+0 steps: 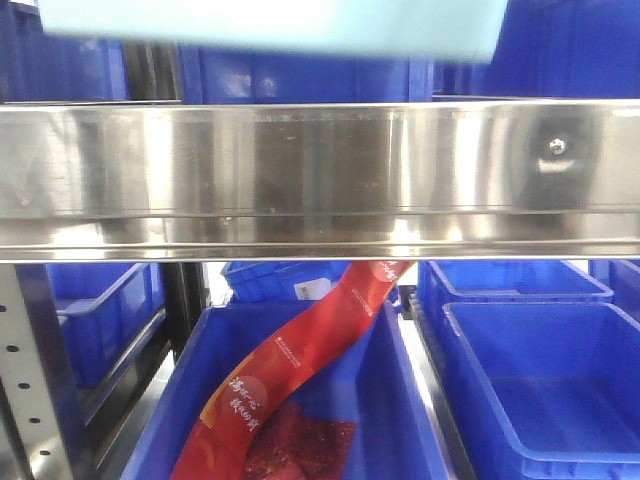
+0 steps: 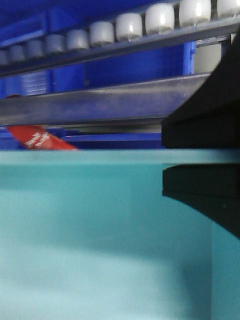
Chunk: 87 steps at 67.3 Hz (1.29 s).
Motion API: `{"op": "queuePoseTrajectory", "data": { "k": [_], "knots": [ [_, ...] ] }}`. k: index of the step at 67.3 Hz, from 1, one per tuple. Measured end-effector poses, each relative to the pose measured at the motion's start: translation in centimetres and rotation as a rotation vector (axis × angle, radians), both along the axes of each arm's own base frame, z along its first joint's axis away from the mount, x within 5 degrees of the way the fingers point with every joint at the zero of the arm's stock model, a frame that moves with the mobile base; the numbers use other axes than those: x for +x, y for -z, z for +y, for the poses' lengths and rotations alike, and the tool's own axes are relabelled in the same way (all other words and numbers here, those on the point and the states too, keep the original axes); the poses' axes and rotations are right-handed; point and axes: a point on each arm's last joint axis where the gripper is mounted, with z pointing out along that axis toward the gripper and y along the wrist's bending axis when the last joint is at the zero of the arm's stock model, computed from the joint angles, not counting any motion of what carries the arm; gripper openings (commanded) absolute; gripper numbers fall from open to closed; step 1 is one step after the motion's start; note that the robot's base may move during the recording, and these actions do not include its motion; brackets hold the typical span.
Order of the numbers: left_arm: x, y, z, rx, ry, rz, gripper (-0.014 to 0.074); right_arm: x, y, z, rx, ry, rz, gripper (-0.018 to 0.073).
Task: Move two blue bins to right shelf middle
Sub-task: 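Push the teal bin forward onto the upper shelf with both grippers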
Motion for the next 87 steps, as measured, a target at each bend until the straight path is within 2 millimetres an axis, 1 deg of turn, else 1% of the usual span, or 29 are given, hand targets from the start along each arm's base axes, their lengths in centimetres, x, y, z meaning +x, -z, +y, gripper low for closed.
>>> {"op": "queuePoseTrajectory", "data": {
  "k": [8, 13, 17, 21, 26, 30, 34, 38, 42, 48, 53, 62, 72, 75, 78, 81, 83, 87],
  "knots": [
    [1.2, 1.4, -0.2, 0.025, -0.007, 0.034, -0.0106, 1.0, 1.2, 0.3, -0.015, 0.004, 0.013, -0.0165],
    [1.8, 2.1, -0.3, 0.030, -0.007, 0.046, -0.0062, 1.5, 1.7, 0.3, -0.034, 0.007, 0.014, -0.0165],
    [2.2, 2.6, -0.5, 0.036, -0.005, 0.054, 0.0003, 1.8, 2.1, 0.3, -0.048, 0.008, 0.020, -0.0165],
    [2.4, 2.9, -0.6, 0.040, -0.004, 0.058, 0.0098, 2.1, 2.5, 0.4, -0.057, 0.008, 0.026, -0.0163],
    [2.8, 3.2, -0.7, 0.047, -0.001, 0.052, 0.0222, 2.3, 2.9, 0.5, -0.056, 0.009, 0.035, -0.0119],
    [3.0, 3.3, -0.8, 0.044, 0.002, 0.044, 0.0298, 2.4, 3.0, 0.6, -0.048, 0.010, 0.043, -0.0020],
    [3.1, 3.2, -0.9, 0.036, 0.006, 0.034, 0.0365, 2.6, 3.2, 0.7, -0.045, 0.009, 0.041, 0.0123],
    [3.2, 3.2, -0.9, 0.031, 0.010, 0.021, 0.0403, 2.7, 2.9, 0.8, -0.028, 0.003, 0.015, 0.0257],
    [3.3, 3.0, -1.0, 0.026, 0.015, 0.007, 0.0421, 2.9, 2.1, 1.1, -0.009, -0.006, -0.033, 0.0386],
    [3.3, 2.9, -1.0, 0.023, 0.016, -0.001, 0.0424, 3.0, 1.2, 1.3, 0.007, -0.013, -0.074, 0.0494],
    [3.3, 2.6, -1.1, 0.019, 0.018, -0.011, 0.0424, 3.0, 0.2, 1.2, 0.001, -0.011, -0.108, 0.0531],
    [3.1, 1.8, -1.0, 0.014, 0.018, -0.036, 0.0424, 2.8, -1.7, 0.8, -0.011, 0.003, -0.142, 0.0529],
    [1.8, -0.5, -0.4, -0.004, 0.016, -0.098, 0.0421, 2.3, -3.6, 0.6, -0.010, 0.011, -0.159, 0.0528],
    [1.3, -1.2, -0.2, -0.010, 0.015, -0.117, 0.0409, 2.1, -4.2, 0.5, -0.013, 0.009, -0.165, 0.0525],
    [0.8, -1.7, 0.0, -0.016, 0.015, -0.132, 0.0381, 2.0, -4.4, 0.4, -0.016, 0.009, -0.167, 0.0503],
    [0.3, -2.3, 0.2, -0.022, 0.015, -0.147, 0.0329, 1.9, -4.7, 0.3, -0.021, 0.008, -0.165, 0.0441],
    [0.0, -2.7, 0.4, -0.026, 0.015, -0.158, 0.0279, 1.7, -4.7, 0.3, -0.026, 0.007, -0.156, 0.0372],
    [-0.7, -3.4, 0.6, -0.033, 0.014, -0.177, 0.0160, 1.4, -4.7, 0.4, -0.039, -0.001, -0.139, 0.0174]
  ]
}}
